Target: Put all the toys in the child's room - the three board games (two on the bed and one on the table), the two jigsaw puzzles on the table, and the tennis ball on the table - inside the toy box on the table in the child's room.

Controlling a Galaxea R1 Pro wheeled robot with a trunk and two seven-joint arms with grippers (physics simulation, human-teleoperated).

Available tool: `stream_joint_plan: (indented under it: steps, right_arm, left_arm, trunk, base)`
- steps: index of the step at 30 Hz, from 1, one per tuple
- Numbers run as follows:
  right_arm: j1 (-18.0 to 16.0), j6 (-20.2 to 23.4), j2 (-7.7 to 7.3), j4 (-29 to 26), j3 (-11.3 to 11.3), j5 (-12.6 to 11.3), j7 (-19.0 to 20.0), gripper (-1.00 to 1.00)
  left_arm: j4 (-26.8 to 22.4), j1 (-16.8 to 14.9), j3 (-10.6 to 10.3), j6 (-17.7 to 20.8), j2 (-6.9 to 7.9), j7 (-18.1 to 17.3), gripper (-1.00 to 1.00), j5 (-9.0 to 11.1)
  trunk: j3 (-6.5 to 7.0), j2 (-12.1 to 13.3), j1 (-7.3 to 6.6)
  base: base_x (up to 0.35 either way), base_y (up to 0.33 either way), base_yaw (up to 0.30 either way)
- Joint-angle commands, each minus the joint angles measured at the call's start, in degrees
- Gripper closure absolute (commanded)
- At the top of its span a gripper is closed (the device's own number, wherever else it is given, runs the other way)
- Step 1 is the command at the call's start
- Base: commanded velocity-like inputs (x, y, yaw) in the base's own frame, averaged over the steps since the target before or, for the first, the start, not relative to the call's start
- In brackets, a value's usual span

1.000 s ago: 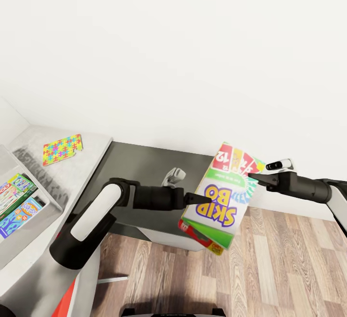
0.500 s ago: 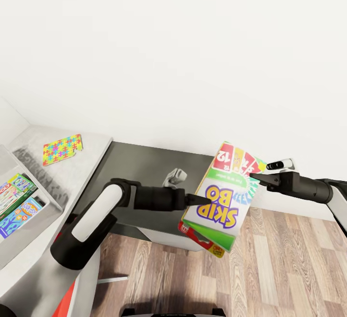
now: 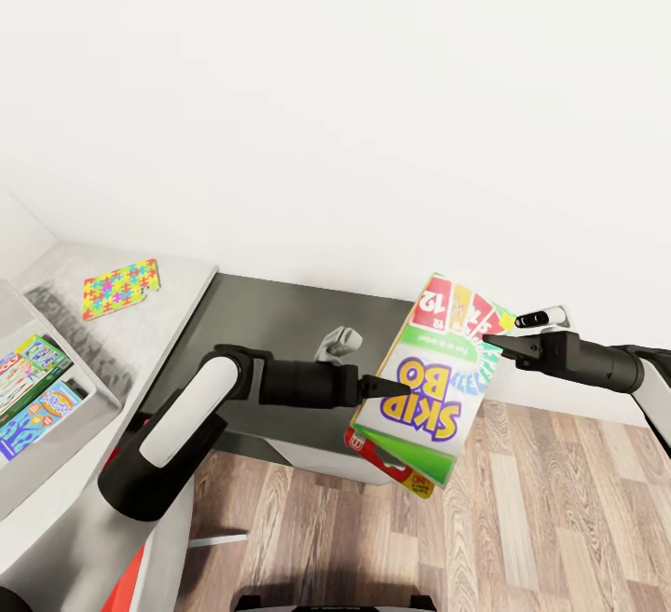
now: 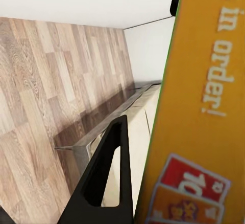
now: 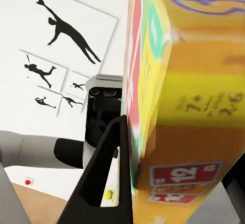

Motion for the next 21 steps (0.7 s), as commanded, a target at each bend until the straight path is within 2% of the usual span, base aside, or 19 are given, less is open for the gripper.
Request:
stream_joint_plan:
  steps: [1, 15, 16, 21]
  right_arm:
    - [-0.1, 0.2, -0.02, 0.0, 0.0, -0.5, 0.2, 1.0]
    - [-0.1, 0.2, -0.02, 0.0, 0.0, -0.4, 0.2, 1.0]
    - [-0.1, 0.2, -0.02, 0.0, 0.0, -0.4, 0.2, -1.0]
    - [0.0, 0.2, -0.02, 0.0, 0.0, -0.2, 0.2, -1.0]
  left_arm:
    - [0.0, 0.0, -0.1, 0.0, 0.01, 0.4, 1.0, 0.7]
    - [0.0, 0.0, -0.1, 0.0, 0.0, 0.4, 1.0, 0.6]
    - [0.0, 0.0, -0.1, 0.0, 0.01, 0.4, 1.0, 0.6]
    - [0.0, 0.0, -0.1, 0.0, -0.02, 0.4, 1.0, 0.6]
  trunk:
    - [-0.09, -0.1, 0.03]
    - [-0.09, -0.1, 0.03]
    - [-0.09, -0.1, 0.03]
    - [-0.09, -0.1, 0.03]
  base:
    - [0.0, 0.0, 0.0]
    - [0.0, 0.0, 0.0]
    - [0.0, 0.0, 0.0]
    - [0.0, 0.0, 0.0]
